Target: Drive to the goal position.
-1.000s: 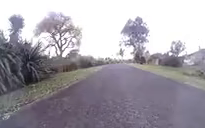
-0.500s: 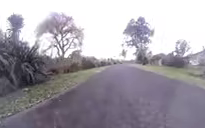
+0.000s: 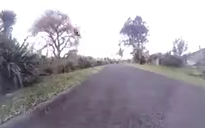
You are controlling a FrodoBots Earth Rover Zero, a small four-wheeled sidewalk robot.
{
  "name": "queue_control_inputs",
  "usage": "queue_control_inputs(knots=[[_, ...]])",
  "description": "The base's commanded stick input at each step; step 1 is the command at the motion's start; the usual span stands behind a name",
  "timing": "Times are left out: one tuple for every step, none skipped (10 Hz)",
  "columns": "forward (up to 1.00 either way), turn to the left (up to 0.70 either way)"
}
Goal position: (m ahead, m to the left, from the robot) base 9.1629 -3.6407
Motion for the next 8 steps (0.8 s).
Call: queue_control_inputs(knots=[[0.85, -0.34], [0.85, -0.34], [0.85, -0.34], [0.85, -0.32], [0.85, -0.28], [0.85, -0.24], [0.85, -0.19], [0.85, -0.15]])
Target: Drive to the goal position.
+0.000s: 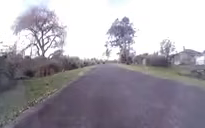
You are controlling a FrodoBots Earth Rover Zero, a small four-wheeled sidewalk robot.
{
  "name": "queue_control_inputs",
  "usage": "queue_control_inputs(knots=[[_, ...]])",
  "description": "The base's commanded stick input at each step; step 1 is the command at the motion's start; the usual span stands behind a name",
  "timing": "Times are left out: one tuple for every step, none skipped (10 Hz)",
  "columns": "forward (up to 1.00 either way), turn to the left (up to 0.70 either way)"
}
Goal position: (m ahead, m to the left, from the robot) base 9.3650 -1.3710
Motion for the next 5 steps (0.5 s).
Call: queue_control_inputs(knots=[[0.85, -0.19], [0.85, -0.24], [0.85, -0.3], [0.85, -0.33], [0.85, -0.34]])
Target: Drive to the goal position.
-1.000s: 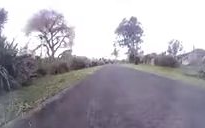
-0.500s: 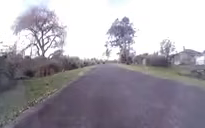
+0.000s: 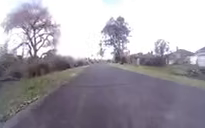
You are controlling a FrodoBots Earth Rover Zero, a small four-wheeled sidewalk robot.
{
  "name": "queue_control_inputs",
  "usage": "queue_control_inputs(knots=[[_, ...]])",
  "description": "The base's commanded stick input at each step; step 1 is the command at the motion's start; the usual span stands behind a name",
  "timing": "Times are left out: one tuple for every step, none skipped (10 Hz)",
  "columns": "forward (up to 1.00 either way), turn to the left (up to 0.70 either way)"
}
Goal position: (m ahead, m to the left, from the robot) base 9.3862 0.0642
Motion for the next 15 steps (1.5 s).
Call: queue_control_inputs(knots=[[0.85, -0.34], [0.85, -0.34], [0.85, -0.33], [0.85, -0.31], [0.85, -0.24], [0.85, -0.15], [0.85, -0.07], [0.85, 0.0], [0.85, 0.0], [0.85, 0.0], [0.85, 0.0], [0.85, 0.0], [0.85, 0.0], [0.85, 0.0], [0.85, 0.0]])
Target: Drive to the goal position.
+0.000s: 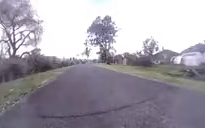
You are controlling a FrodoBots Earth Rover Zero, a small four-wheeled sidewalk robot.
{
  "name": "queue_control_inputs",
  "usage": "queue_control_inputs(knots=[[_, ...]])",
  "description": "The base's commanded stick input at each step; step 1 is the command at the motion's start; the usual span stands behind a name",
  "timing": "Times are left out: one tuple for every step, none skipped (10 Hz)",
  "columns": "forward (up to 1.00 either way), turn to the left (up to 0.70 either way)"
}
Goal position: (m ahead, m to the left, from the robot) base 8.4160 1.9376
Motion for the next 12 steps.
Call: queue_control_inputs(knots=[[0.85, 0.0], [0.85, 0.0], [0.85, 0.0], [0.85, 0.0], [0.85, 0.0], [0.85, 0.0], [0.85, 0.0], [0.85, 0.0], [0.85, 0.0], [0.85, 0.0], [0.85, 0.0], [0.85, 0.0]])
